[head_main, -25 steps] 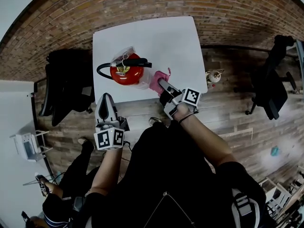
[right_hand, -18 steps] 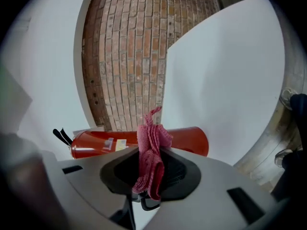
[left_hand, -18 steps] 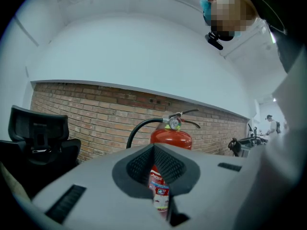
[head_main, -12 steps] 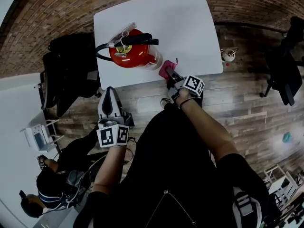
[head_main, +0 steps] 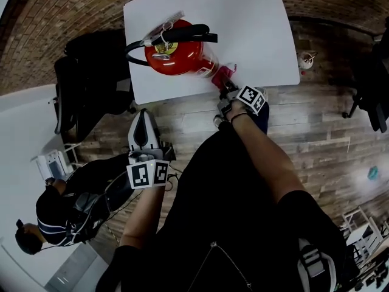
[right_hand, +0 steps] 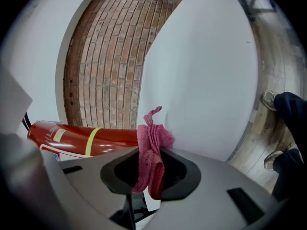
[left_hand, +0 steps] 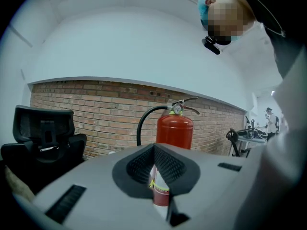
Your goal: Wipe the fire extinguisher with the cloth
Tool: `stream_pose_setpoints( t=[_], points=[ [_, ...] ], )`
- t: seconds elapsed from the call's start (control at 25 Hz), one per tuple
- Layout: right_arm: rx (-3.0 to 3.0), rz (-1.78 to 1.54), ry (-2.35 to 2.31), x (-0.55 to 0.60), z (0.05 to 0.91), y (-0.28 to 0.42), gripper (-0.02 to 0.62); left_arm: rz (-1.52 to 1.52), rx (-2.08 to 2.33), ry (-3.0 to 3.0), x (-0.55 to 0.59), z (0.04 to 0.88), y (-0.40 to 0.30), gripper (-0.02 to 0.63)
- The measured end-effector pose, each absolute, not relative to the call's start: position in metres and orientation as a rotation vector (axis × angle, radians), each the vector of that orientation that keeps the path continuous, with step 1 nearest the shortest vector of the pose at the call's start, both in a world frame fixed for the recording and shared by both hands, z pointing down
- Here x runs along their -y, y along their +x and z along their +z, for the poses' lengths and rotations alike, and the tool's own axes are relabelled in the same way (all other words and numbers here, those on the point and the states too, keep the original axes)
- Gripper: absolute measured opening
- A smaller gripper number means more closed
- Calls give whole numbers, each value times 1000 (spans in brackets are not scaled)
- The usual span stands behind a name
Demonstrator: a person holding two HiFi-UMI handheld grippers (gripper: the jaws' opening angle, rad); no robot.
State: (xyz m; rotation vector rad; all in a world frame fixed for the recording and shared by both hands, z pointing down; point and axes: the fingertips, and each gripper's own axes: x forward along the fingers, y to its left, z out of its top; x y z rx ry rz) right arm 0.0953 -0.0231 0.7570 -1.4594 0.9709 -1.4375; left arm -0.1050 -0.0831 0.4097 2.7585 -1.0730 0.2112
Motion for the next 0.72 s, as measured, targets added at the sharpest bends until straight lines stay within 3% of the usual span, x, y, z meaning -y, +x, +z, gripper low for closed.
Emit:
stream_pose_setpoints(
  t=[0.72],
  points=[
    [-953,-1382,-1464,39,754,88,103,213,1091,2740,92,415,-117,31]
  ],
)
